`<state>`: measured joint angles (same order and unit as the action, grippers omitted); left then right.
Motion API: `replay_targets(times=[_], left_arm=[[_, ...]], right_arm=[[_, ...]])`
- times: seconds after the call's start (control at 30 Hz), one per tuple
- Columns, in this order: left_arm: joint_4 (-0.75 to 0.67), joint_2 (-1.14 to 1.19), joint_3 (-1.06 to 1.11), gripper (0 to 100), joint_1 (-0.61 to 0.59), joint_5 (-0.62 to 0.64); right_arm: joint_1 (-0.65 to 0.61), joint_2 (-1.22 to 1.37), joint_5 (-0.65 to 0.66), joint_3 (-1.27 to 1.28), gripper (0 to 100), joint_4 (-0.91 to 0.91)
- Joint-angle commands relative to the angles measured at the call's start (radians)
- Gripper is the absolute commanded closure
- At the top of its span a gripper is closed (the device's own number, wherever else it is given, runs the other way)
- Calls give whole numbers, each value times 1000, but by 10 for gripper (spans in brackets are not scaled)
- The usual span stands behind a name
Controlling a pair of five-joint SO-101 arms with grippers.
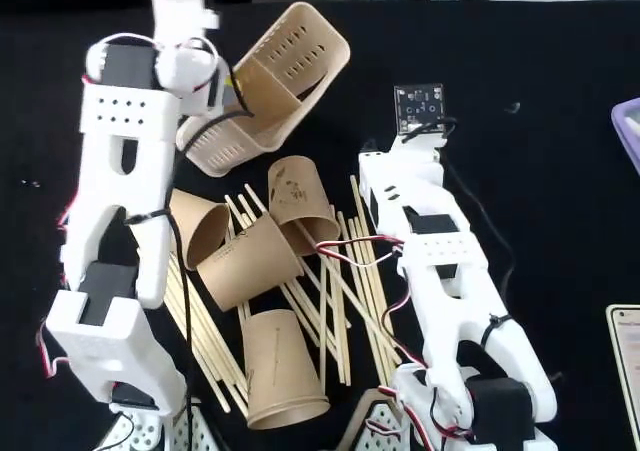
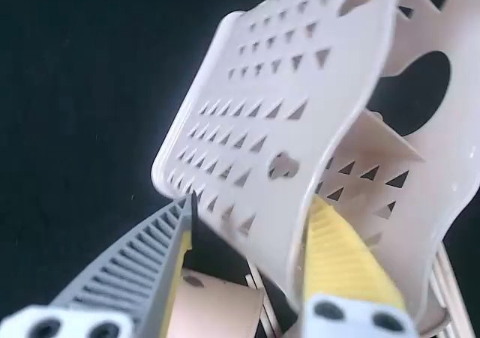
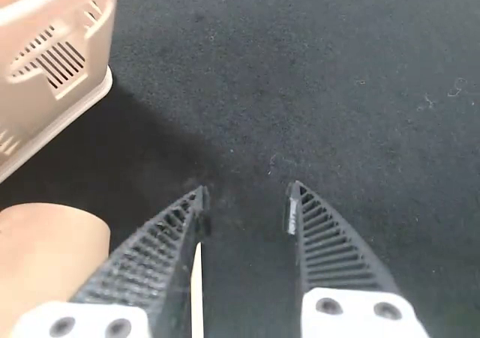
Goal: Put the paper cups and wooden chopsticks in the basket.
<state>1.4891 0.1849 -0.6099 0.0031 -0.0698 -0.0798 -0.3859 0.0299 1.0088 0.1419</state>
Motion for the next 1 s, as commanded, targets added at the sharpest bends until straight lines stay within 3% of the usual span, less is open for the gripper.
replay_targets(times=[0.0, 0.23, 0.5, 0.6, 0.8, 0.97], left_arm=[[98, -49, -122, 759, -38, 69], [239, -40, -179, 754, -33, 77], [241, -37, -177, 754, -30, 390], [264, -37, -179, 755, -31, 451], [267, -37, -91, 758, -36, 471], [161, -46, 12, 807, -48, 434]], right_arm=[[12, 7, -5, -61, 819, -20], [12, 7, -5, -61, 819, -21], [12, 8, -5, -59, 819, -20], [12, 8, -5, -59, 819, -20], [12, 8, -5, -59, 819, -20], [12, 8, -5, -59, 819, -20]])
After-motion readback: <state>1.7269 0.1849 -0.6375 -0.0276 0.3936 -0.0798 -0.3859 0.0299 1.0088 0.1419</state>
